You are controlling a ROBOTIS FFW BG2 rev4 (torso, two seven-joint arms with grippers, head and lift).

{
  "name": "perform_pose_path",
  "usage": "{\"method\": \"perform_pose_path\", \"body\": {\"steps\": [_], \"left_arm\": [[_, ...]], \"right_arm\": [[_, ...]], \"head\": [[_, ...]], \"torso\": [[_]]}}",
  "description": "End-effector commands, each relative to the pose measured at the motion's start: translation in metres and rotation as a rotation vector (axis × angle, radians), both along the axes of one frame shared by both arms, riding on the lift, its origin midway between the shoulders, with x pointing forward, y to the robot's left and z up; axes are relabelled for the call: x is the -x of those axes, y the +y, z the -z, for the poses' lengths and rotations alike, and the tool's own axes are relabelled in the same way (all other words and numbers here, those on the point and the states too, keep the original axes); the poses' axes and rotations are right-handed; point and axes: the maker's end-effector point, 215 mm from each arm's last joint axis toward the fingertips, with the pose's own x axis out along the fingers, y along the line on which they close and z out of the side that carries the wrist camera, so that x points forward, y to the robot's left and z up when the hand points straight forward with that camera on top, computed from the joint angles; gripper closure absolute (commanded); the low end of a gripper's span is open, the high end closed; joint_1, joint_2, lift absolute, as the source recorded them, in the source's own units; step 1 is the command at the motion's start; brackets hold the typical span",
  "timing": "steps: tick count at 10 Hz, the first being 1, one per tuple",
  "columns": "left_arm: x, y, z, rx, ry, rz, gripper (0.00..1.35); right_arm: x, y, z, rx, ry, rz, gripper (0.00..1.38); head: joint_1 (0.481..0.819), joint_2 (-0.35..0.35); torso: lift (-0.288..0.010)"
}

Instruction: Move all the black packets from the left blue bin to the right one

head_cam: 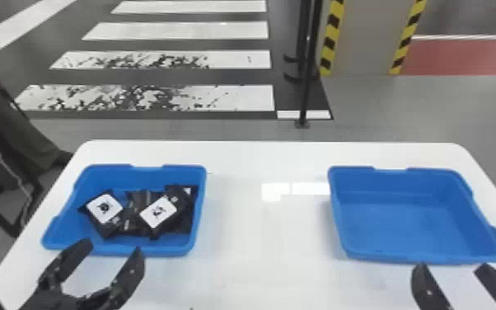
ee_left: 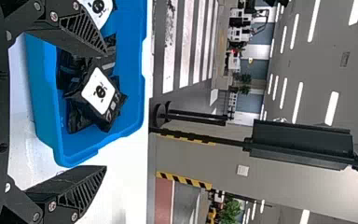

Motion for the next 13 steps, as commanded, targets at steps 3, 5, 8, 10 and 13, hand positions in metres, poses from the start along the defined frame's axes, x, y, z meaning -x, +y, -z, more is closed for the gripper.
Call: {"method": "perform_pose_path", "body": {"steps": [3,5,8,10,13], "left_arm": [[-0.001,0.000,0.000,-0.004,0.000,-0.001,0.19],[-0.002,0.001,-0.001,-0.009,-0.002,-0.002,0.19],[-0.004,0.004,-0.002,-0.032,-0.007,-0.004,0.19],[-0.010,0.017,-0.003,-0.075,-0.002,-0.021,0.19],[-0.046,0.029,0.014,-0.065,0.023,-0.051,0.19]], "right_arm": [[0.001,0.000,0.003,-0.007,0.006,0.002,0.13],[0.001,-0.001,0.002,-0.008,0.003,0.002,0.13],[0.001,-0.001,0.004,-0.010,0.008,0.003,0.13],[0.000,-0.001,0.003,-0.012,0.005,0.003,0.13],[0.000,0.000,0.005,-0.017,0.008,0.004,0.13]], "head": [[0.695,0.039],[0.695,0.039],[0.695,0.042],[0.695,0.045],[0.695,0.076]], "torso": [[-0.140],[-0.140],[-0.140],[-0.140],[-0.140]]}}
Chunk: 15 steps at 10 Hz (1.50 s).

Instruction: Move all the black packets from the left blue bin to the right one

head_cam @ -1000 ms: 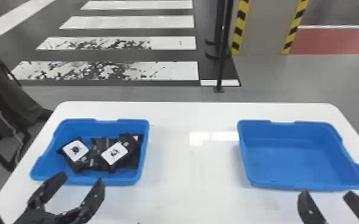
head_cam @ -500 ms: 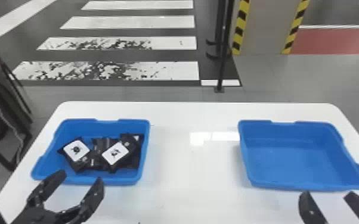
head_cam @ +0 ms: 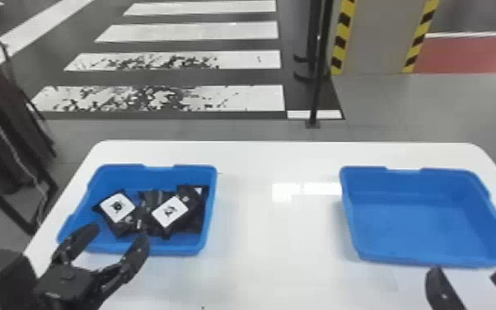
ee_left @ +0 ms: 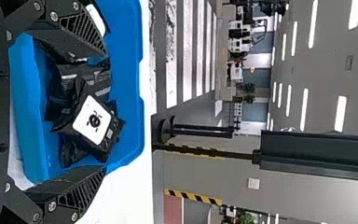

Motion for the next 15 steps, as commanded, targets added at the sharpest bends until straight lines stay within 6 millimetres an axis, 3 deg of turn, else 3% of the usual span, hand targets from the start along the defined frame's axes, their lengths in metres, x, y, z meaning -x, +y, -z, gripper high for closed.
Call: {"method": "perform_pose_path", "body": {"steps": [1,3,6,7,9,11,13,14,15], "left_arm": [[-0.022,0.000,0.015,0.012,0.036,-0.003,0.18],[-0.051,0.000,0.037,0.002,0.103,0.017,0.19],[-0.084,0.020,0.049,-0.043,0.185,-0.004,0.18],[-0.098,0.015,0.058,-0.063,0.236,0.025,0.18],[-0.124,-0.022,0.066,-0.087,0.275,0.136,0.18],[-0.121,-0.040,0.087,-0.085,0.365,0.189,0.19],[-0.120,-0.045,0.107,-0.099,0.433,0.220,0.22],[-0.122,-0.046,0.105,-0.100,0.432,0.228,0.38],[-0.121,-0.044,0.107,-0.097,0.439,0.226,0.77]], "right_arm": [[-0.001,0.000,0.000,-0.002,-0.001,0.000,0.13],[-0.002,0.000,0.002,-0.003,0.001,0.002,0.13],[-0.002,0.000,0.004,-0.004,0.001,0.002,0.13],[-0.003,0.000,0.003,-0.006,-0.002,0.002,0.13],[-0.004,0.001,0.005,-0.011,0.001,0.001,0.13],[-0.005,0.001,0.007,-0.015,0.004,0.002,0.13],[-0.005,0.002,0.009,-0.022,0.006,0.002,0.13],[-0.005,0.001,0.010,-0.024,0.008,0.003,0.13],[-0.005,0.001,0.010,-0.024,0.008,0.003,0.13]], "head": [[0.695,0.082],[0.695,0.078],[0.695,0.087],[0.695,0.095],[0.695,0.082],[0.695,0.036],[0.695,0.017],[0.695,0.012],[0.695,0.009]], "torso": [[-0.140],[-0.140],[-0.140],[-0.140],[-0.140],[-0.140],[-0.140],[-0.140],[-0.140]]}}
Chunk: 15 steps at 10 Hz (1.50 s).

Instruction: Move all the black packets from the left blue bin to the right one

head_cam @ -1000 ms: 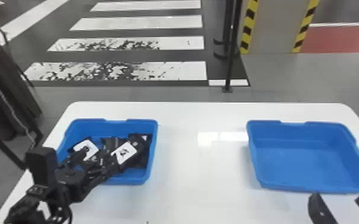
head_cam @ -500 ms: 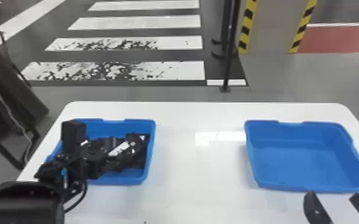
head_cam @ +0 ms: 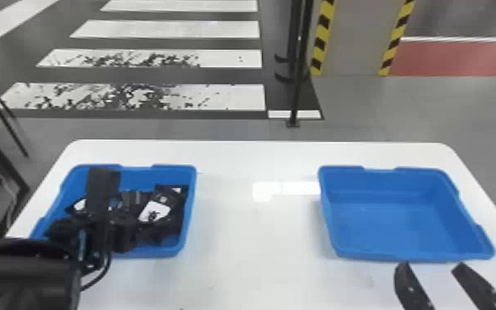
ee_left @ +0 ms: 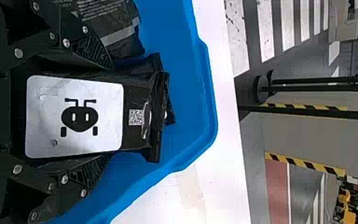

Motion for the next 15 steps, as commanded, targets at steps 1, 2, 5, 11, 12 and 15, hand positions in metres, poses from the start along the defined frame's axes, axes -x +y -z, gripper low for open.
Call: {"method": "perform_pose_path", "body": {"steps": [1,2,5,11,12,15], "left_arm": [[0.001,0.005,0.001,-0.003,0.000,-0.006,0.98],[0.002,0.009,0.002,-0.005,-0.001,-0.013,1.12],[0.014,0.010,-0.023,0.019,-0.027,-0.023,1.21],[0.060,-0.071,-0.124,0.192,-0.198,0.122,1.21],[0.066,-0.106,-0.126,0.241,-0.193,0.182,1.21],[0.080,-0.173,-0.140,0.335,-0.190,0.311,1.21]], "right_arm": [[0.000,0.000,0.001,-0.002,0.002,0.000,0.13],[0.000,0.000,0.001,-0.006,0.001,0.001,0.13],[0.001,0.000,-0.001,-0.008,-0.001,0.001,0.13],[-0.028,0.040,-0.052,-0.097,-0.146,-0.135,0.13],[-0.037,0.060,-0.052,-0.172,-0.127,-0.198,0.13],[-0.054,0.105,-0.057,-0.216,-0.087,-0.365,0.13]], "head": [[0.695,0.010],[0.695,0.015],[0.695,0.022],[0.695,0.016],[0.695,-0.012],[0.695,-0.059]], "torso": [[-0.140],[-0.140],[-0.140],[-0.140],[-0.140],[-0.140]]}}
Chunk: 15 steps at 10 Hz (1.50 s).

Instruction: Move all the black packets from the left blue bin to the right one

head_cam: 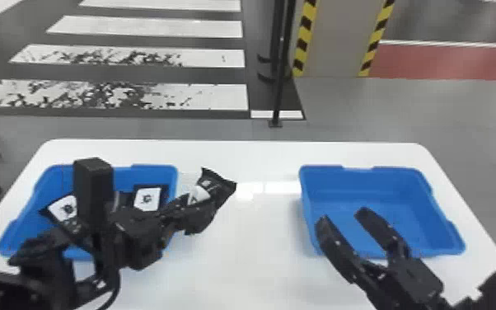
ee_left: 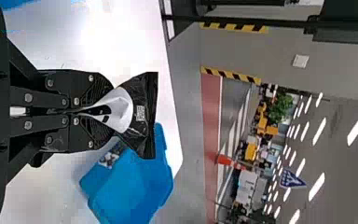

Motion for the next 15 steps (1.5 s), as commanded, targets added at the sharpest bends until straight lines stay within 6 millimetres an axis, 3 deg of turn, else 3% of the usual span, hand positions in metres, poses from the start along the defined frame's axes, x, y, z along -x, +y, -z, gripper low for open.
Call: {"method": "perform_pose_path", "body": {"steps": [1,5,9,10,11,12,15], "left_arm": [[0.008,-0.030,-0.006,0.034,0.000,0.064,1.21],[0.028,-0.082,-0.011,0.090,0.022,0.181,1.21],[0.035,-0.104,-0.019,0.121,0.017,0.229,1.21],[0.037,-0.108,-0.017,0.127,0.026,0.239,1.21],[0.040,-0.112,-0.016,0.140,0.034,0.246,1.21],[0.040,-0.111,-0.016,0.140,0.034,0.245,1.21],[0.040,-0.111,-0.013,0.146,0.043,0.245,1.19]], "right_arm": [[-0.010,0.012,-0.003,-0.014,0.000,-0.035,0.13],[-0.018,0.057,-0.008,-0.098,0.019,-0.144,0.13],[-0.023,0.085,-0.004,-0.151,0.045,-0.208,0.14],[-0.026,0.086,-0.006,-0.157,0.043,-0.206,0.29],[-0.027,0.086,0.000,-0.159,0.057,-0.209,0.83],[-0.029,0.084,0.002,-0.155,0.062,-0.198,1.24],[-0.032,0.080,-0.005,-0.158,0.040,-0.181,1.28]], "head": [[0.695,-0.072],[0.695,-0.109],[0.695,-0.098],[0.695,-0.097],[0.695,-0.103],[0.695,-0.105],[0.695,-0.115]], "torso": [[-0.140],[-0.140],[-0.140],[-0.140],[-0.140],[-0.140],[-0.140]]}}
